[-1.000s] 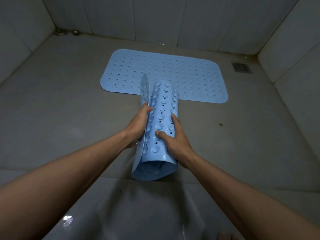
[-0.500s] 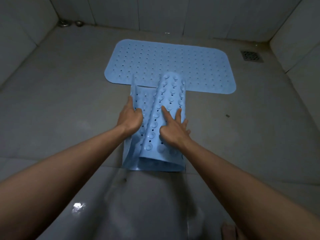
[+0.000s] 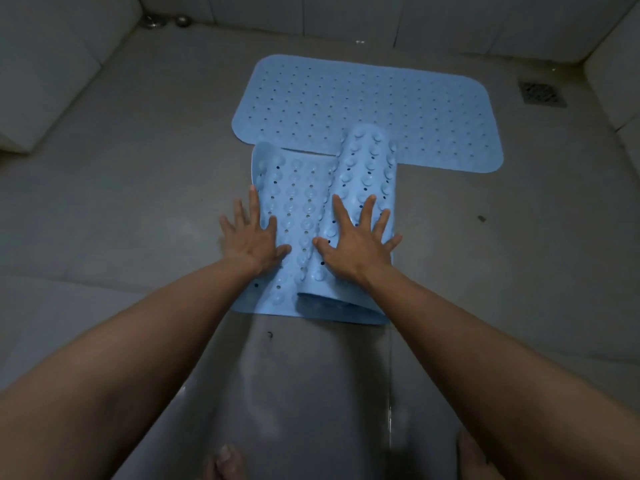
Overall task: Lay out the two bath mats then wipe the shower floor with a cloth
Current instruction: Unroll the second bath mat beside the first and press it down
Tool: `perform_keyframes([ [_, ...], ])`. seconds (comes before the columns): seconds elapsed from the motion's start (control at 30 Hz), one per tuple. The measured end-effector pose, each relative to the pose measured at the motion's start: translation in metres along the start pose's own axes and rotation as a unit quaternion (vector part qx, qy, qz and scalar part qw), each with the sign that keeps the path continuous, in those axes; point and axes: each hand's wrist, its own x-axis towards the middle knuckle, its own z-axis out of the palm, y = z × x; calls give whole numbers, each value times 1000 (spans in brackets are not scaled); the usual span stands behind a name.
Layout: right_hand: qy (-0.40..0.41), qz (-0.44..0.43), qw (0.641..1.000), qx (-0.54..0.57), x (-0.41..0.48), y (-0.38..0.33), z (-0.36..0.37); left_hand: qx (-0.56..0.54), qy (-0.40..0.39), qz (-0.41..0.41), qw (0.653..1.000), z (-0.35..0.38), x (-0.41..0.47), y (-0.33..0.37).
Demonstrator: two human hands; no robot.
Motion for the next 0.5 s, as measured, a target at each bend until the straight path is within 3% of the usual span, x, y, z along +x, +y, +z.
perform_keyframes([
  [0.1,20,-18,999,-41,1,-5,6,119,36,2,992,-3,-5,1],
  [0.17,28,-34,997,-65,1,-9,8,132,23,12,991,-3,-5,4],
  [0.3,28,-32,998,-52,3,-13,7,-123,-104,6,987,14,3,6],
  [0.5,26,-10,998,-53,7,-10,0,-148,-88,-5,985,29,5,8],
])
